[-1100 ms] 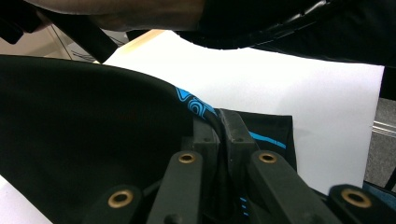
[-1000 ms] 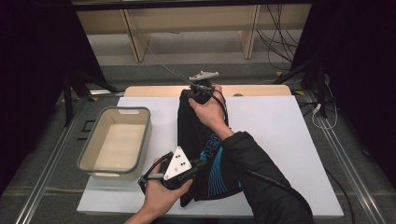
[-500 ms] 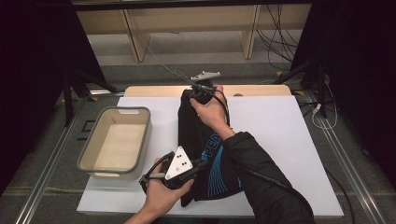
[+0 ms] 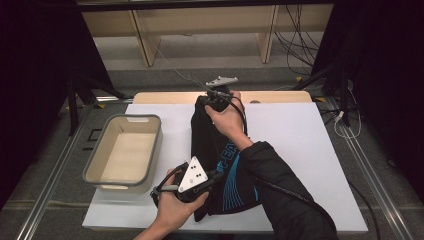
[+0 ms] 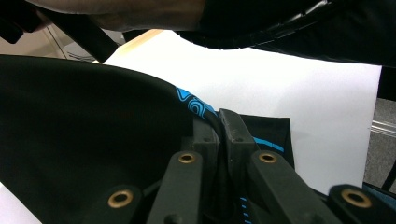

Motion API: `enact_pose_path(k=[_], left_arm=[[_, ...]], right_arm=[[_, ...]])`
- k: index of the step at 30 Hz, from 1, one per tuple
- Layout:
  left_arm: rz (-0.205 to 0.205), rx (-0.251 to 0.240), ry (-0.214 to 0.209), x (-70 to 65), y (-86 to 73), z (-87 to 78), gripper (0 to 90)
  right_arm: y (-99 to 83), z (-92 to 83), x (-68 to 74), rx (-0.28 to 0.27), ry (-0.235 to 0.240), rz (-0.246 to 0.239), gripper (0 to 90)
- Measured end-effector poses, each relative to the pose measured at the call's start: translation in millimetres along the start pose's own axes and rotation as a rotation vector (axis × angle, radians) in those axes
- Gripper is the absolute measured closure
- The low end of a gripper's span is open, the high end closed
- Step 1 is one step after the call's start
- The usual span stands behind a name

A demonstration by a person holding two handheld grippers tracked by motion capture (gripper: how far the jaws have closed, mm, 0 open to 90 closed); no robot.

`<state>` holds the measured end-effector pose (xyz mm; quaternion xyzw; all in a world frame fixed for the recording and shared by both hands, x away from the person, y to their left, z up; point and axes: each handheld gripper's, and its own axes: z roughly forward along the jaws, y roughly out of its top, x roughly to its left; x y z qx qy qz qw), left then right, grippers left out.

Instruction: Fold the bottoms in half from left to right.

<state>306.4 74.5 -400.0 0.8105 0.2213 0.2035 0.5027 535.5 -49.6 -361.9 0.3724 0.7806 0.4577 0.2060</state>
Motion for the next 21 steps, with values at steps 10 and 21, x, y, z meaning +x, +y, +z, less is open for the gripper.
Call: enact_pose_path(k=[10,21], left_arm=[[0.002,0.000,-0.004,-0.5,0.7,1.5,85.4],[0.001,0.001,-0.009,-0.8,1.4,4.0,85.3]], right_arm=[[-0.6,-1.5,-1.5,0.001,-0.002,0.000,86.8],[-1.4,-2.1,-3.3,0.003,-0.004,0.007,86.8]])
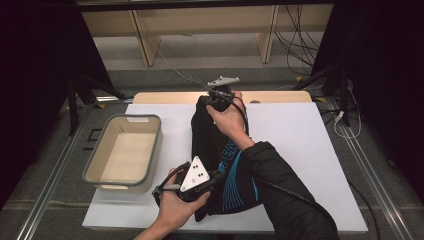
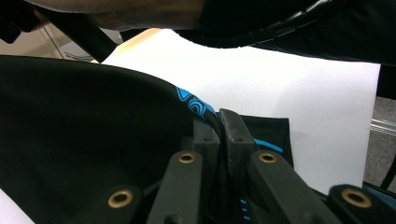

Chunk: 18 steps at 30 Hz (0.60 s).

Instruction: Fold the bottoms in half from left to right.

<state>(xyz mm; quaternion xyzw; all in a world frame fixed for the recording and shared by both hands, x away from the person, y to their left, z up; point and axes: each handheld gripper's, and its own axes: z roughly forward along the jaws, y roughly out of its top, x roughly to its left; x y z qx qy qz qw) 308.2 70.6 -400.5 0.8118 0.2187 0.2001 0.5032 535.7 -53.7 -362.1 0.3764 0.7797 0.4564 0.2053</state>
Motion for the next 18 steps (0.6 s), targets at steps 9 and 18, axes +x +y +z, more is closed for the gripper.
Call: enact_pose_path(k=[9,18], left_arm=[[0.003,0.003,-0.004,-0.3,0.9,1.9,85.4],[0.007,0.007,-0.009,-1.0,0.9,5.1,85.3]], right_arm=[[-0.6,-0.9,-2.0,0.001,0.000,-0.001,86.8],[-2.1,-1.7,-4.2,-0.001,0.000,0.008,86.7]])
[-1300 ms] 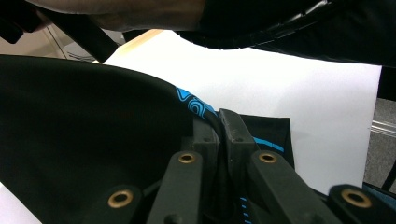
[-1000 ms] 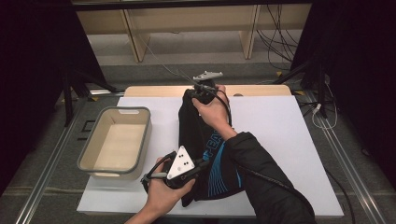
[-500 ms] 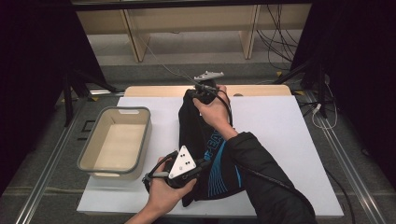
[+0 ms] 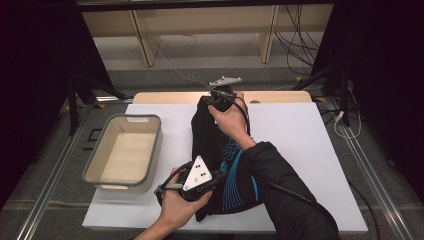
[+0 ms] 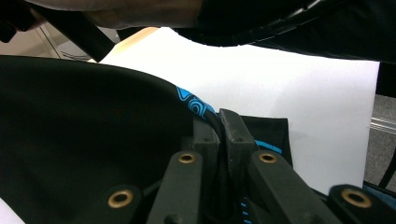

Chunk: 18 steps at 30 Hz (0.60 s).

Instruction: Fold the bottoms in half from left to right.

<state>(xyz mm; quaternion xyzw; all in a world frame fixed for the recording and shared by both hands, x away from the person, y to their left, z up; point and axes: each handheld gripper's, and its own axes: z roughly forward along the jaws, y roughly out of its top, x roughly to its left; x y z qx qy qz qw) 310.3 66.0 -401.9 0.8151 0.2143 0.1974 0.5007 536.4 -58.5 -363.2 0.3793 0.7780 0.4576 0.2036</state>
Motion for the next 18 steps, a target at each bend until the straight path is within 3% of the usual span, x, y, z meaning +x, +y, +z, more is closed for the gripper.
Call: enact_pose_path(k=[18], left_arm=[[0.006,0.011,-0.008,-1.3,-1.1,6.0,85.3]], right_arm=[[-2.6,0.2,-1.9,0.004,-0.004,0.002,86.7]])
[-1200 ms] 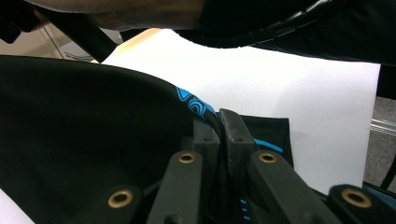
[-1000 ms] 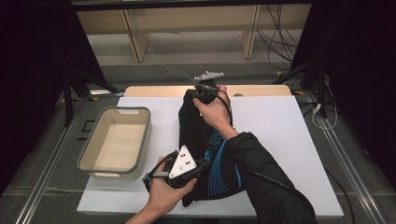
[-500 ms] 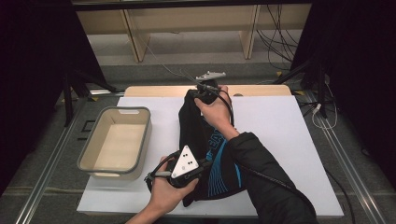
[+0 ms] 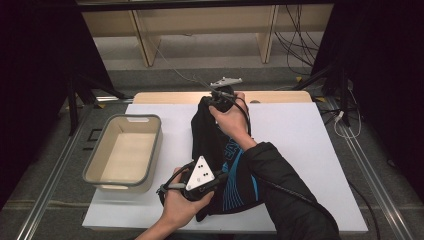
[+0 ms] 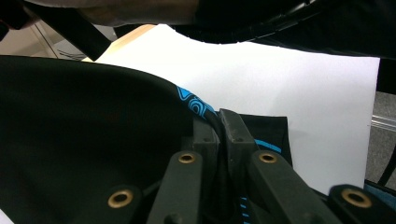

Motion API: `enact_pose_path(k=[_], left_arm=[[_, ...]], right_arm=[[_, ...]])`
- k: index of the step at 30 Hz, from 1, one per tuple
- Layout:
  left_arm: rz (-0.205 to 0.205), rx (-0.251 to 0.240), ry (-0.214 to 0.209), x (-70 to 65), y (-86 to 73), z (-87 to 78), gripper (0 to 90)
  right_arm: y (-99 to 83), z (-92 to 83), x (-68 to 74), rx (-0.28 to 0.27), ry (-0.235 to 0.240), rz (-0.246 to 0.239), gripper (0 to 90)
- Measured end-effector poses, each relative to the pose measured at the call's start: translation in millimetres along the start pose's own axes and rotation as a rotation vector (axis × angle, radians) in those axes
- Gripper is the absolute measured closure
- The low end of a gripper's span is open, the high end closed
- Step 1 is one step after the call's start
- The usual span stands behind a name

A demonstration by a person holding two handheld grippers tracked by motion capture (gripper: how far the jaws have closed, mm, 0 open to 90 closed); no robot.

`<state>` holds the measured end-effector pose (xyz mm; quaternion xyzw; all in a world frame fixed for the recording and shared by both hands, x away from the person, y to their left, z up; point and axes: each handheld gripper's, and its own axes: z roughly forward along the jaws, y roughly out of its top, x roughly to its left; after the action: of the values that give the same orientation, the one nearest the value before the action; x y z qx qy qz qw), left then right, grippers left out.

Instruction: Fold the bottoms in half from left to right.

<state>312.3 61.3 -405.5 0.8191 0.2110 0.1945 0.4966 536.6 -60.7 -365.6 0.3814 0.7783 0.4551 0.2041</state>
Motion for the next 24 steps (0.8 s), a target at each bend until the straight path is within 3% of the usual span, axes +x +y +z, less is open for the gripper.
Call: enact_pose_path(k=[24], left_arm=[[0.007,0.006,-0.014,-0.5,-1.1,7.4,85.3]], right_arm=[[-2.5,-1.6,-4.5,0.004,-0.004,0.006,86.8]])
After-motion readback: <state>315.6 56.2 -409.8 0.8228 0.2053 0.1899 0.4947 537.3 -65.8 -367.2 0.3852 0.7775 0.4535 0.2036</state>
